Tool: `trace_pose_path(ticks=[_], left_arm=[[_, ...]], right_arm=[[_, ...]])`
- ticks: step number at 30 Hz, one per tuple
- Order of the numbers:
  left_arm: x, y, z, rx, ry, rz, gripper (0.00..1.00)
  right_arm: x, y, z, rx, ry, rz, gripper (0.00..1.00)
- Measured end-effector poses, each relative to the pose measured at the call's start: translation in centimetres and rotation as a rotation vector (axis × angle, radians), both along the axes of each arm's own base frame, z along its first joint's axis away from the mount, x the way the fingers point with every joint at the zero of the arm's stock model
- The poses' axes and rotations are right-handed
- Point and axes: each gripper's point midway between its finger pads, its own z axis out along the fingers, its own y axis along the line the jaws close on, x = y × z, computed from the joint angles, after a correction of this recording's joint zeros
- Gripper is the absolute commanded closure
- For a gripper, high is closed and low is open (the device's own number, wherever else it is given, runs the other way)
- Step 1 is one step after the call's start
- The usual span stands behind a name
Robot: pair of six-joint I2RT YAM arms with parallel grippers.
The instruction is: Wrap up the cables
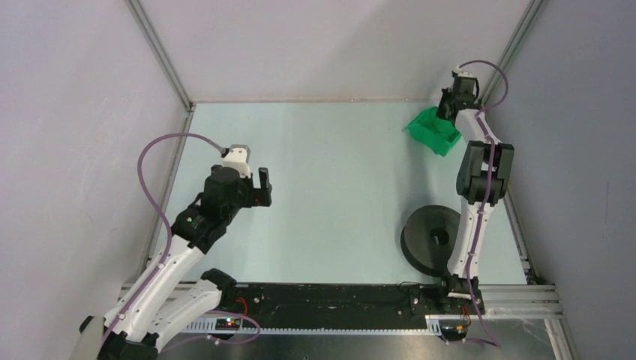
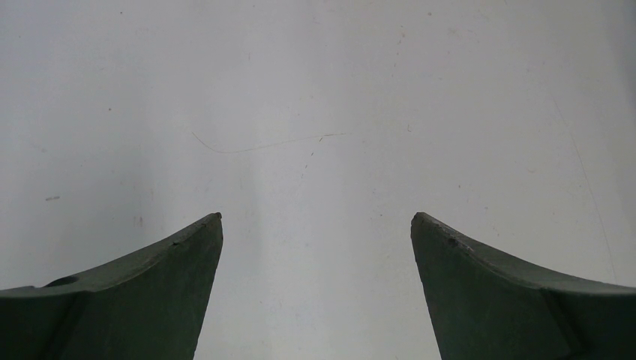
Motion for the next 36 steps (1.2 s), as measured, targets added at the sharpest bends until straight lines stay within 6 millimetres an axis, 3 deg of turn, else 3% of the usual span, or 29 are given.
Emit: trace_pose_path(ticks=[3, 6, 8, 9, 10, 14, 19, 22, 26, 29, 31, 36], left_arm=[[0.0, 0.0, 0.0, -0.001, -0.001, 0.000, 0.02], [-0.1, 0.0, 0.2, -0.004, -0.008, 0.000, 0.02], [-0.1, 0.1, 0.4, -0.008, -0.015, 0.000, 0.02], [-0.2, 0.1, 0.6, -0.010, -0.020, 0.000, 0.02], [-0.2, 0.1, 0.7, -0.012, -0.025, 0.000, 0.02], [-0.4, 0.2, 1.2, -0.023, -0.044, 0.000, 0.02], [-0.7, 0.4, 1.9, -0.036, -0.069, 0.001, 0.02], [-0.9, 0.4, 2.3, -0.043, -0.083, 0.000, 0.02], [-1.1, 0.2, 2.6, -0.056, -0.090, -0.016, 0.02], [-1.2, -0.1, 2.6, -0.064, -0.086, -0.032, 0.02], [-1.2, -0.2, 2.5, -0.070, -0.084, -0.036, 0.02], [-1.4, -0.9, 2.5, -0.107, -0.071, -0.052, 0.01]], right_arm=[[-0.1, -0.8, 2.5, -0.048, -0.036, 0.036, 1.00], [-0.4, -0.2, 6.1, -0.081, -0.083, 0.072, 1.00], [-0.8, 0.9, 9.6, -0.108, -0.132, 0.102, 1.00], [-1.2, 1.8, 12.3, -0.128, -0.175, 0.122, 1.00], [-1.3, 2.4, 12.9, -0.131, -0.186, 0.134, 1.00], [-3.4, 6.5, 21.4, -0.198, -0.324, 0.197, 1.00], [-8.2, 11.8, 31.8, -0.266, -0.519, 0.279, 1.00], [-12.6, 14.9, 37.7, -0.292, -0.659, 0.332, 1.00], [-18.2, 17.8, 42.7, -0.288, -0.800, 0.368, 1.00], [-21.7, 20.1, 45.0, -0.264, -0.878, 0.386, 1.00], [-23.0, 20.9, 45.2, -0.252, -0.897, 0.395, 1.00], [-25.3, 21.9, 41.0, -0.188, -0.835, 0.414, 1.00]])
